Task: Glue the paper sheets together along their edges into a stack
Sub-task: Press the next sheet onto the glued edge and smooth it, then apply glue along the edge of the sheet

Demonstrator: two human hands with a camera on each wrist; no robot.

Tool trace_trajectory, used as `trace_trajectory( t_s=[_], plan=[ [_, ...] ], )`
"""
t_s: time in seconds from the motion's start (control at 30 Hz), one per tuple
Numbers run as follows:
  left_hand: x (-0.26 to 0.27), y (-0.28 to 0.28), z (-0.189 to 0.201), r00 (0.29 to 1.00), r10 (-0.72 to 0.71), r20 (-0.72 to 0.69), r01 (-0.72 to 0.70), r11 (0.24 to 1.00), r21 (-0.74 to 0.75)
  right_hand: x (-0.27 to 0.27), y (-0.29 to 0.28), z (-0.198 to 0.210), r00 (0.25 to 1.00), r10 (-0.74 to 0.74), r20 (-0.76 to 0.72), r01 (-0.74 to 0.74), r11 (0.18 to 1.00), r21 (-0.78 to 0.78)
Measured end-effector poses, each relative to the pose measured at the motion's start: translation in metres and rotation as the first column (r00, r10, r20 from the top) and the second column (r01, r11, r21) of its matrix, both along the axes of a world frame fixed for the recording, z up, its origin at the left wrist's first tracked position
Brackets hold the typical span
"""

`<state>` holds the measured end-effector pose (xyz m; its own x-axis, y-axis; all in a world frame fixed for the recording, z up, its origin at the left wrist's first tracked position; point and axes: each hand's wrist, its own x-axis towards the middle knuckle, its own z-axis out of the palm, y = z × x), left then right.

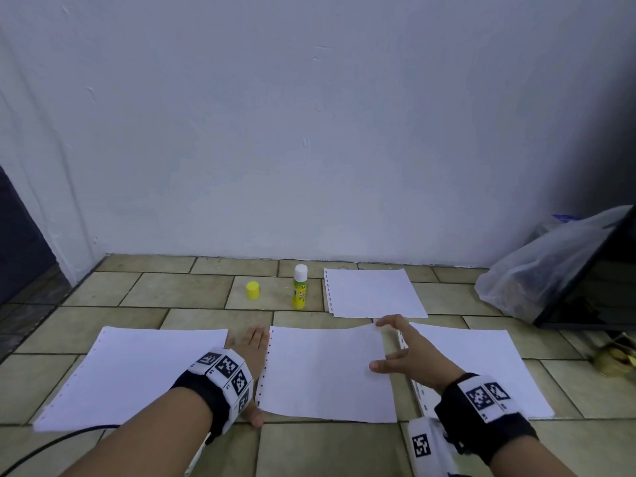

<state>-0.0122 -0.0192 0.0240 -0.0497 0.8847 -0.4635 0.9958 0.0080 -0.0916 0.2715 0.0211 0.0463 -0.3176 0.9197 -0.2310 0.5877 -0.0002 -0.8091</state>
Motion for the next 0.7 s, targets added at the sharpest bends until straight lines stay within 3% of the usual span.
trace_trajectory(
  t_s=[0.13, 0.23, 0.33, 0.4, 0.5, 0.7],
  plan=[
    [0.006, 0.000, 0.009, 0.996, -0.059, -0.061, 0.056, 0.997, -0.053, -0.002, -0.012, -0.009, 0.977, -0.128, -0.173, 0.114, 0.990, -0.087],
    [0.001, 0.000, 0.011, 0.990, -0.125, -0.064, 0.118, 0.987, -0.113, -0.005, -0.022, -0.014, 0.986, -0.033, -0.166, -0.001, 0.980, -0.199],
    [0.000, -0.001, 0.010, 0.988, -0.142, -0.068, 0.131, 0.982, -0.136, -0.008, -0.024, -0.020, 0.998, 0.061, -0.025, -0.064, 0.988, -0.138],
    [0.003, 0.000, 0.009, 0.984, -0.140, -0.110, 0.123, 0.981, -0.150, -0.005, -0.022, -0.024, 0.999, 0.034, 0.022, -0.032, 0.996, -0.085],
    [0.004, 0.006, 0.002, 0.997, -0.047, -0.056, 0.040, 0.993, -0.107, 0.000, -0.021, -0.024, 0.999, 0.010, 0.042, -0.008, 0.999, -0.037],
    [0.002, 0.013, -0.007, 0.999, 0.019, -0.043, -0.023, 0.996, -0.092, 0.022, -0.022, -0.003, 0.994, -0.016, -0.110, 0.018, 1.000, 0.011]
  ],
)
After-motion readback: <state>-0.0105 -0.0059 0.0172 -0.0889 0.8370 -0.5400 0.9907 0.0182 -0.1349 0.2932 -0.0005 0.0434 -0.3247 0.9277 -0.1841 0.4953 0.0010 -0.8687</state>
